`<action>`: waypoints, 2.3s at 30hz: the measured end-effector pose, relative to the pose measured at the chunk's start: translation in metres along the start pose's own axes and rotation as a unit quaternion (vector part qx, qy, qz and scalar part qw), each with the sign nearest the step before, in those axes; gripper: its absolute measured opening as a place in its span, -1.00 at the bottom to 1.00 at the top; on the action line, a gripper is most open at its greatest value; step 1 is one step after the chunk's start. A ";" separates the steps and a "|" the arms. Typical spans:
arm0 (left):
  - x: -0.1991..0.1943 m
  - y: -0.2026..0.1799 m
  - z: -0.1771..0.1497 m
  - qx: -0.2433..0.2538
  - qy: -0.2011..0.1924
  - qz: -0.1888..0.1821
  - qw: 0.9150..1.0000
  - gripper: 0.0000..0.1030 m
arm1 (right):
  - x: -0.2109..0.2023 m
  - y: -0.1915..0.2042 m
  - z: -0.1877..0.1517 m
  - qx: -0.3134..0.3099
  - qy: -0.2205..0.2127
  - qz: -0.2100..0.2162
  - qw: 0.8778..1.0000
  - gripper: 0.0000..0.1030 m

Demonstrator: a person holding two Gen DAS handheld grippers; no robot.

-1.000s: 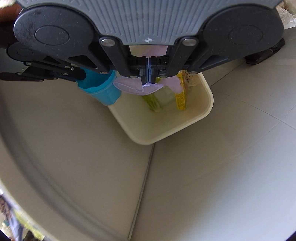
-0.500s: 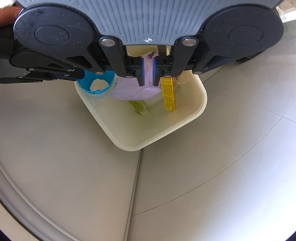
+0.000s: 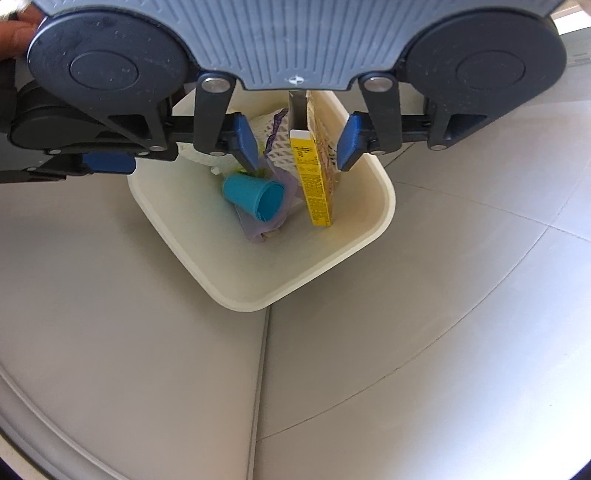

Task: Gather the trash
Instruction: 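Open the left tool while the right tool opens, dropping glove and cup into the bin, then raise both tools back up toward the noodle wrapper and cabbage leaf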

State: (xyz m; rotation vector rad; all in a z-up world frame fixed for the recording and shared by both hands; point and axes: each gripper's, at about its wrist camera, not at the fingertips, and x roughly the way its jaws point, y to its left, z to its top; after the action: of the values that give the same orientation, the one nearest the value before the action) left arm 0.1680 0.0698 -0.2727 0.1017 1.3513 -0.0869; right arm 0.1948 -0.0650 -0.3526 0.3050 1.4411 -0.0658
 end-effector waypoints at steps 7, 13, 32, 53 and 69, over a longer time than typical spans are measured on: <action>-0.010 0.010 -0.003 0.003 0.007 0.006 1.000 0.25 | -0.013 0.008 -0.003 -0.001 -0.016 0.000 1.000 0.17; -0.023 0.019 -0.013 0.005 0.014 0.017 1.000 0.40 | -0.031 0.015 -0.007 -0.007 -0.027 -0.004 1.000 0.43; -0.073 0.033 -0.040 -0.003 0.016 0.033 0.999 0.90 | -0.122 0.040 -0.046 -0.050 -0.063 -0.022 0.997 0.73; -0.177 -0.003 -0.031 0.015 -0.056 -0.026 0.998 0.98 | -0.253 0.029 -0.083 -0.079 -0.157 -0.038 0.984 0.87; -0.220 -0.034 0.000 0.027 -0.095 -0.071 0.993 0.98 | -0.328 -0.019 -0.084 -0.010 -0.229 -0.085 0.970 0.88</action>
State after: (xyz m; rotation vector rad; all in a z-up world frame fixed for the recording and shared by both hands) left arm 0.1163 0.0372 -0.0591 0.0415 1.1641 -0.2481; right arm 0.0651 -0.1079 -0.0423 0.1356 1.0040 -0.2459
